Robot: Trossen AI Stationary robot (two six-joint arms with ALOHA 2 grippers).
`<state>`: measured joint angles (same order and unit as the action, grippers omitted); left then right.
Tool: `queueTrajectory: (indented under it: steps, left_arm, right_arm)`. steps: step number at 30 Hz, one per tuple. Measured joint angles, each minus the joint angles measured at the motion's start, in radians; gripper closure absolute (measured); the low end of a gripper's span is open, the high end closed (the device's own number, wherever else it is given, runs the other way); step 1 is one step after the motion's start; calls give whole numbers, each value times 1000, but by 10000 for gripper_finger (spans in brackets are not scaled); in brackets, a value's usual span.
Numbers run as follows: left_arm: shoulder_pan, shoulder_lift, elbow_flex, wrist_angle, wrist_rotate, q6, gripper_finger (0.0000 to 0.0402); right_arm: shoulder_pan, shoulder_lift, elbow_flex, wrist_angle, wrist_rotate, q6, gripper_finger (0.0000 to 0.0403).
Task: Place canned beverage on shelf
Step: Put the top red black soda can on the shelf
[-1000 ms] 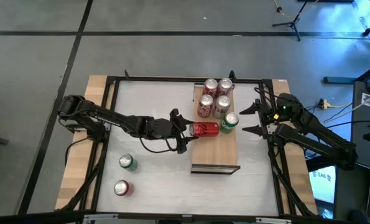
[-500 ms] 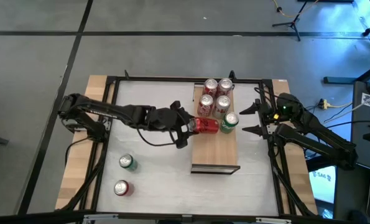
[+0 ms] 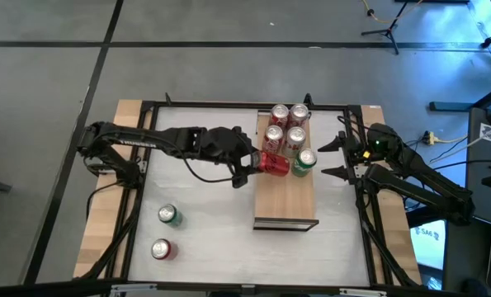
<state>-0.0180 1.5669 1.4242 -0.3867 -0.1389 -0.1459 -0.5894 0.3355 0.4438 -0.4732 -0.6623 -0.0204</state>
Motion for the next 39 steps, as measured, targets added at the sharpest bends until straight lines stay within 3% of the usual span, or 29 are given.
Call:
queueTrajectory:
  steps: [5, 39]
  left_arm:
    - [35, 0, 0, -8, 59, 19, 127]
    - [35, -7, 1, -71, 104, 51, 127]
  right_arm:
    - [0, 0, 0, 0, 0, 0, 6]
    - [0, 0, 0, 0, 0, 0, 6]
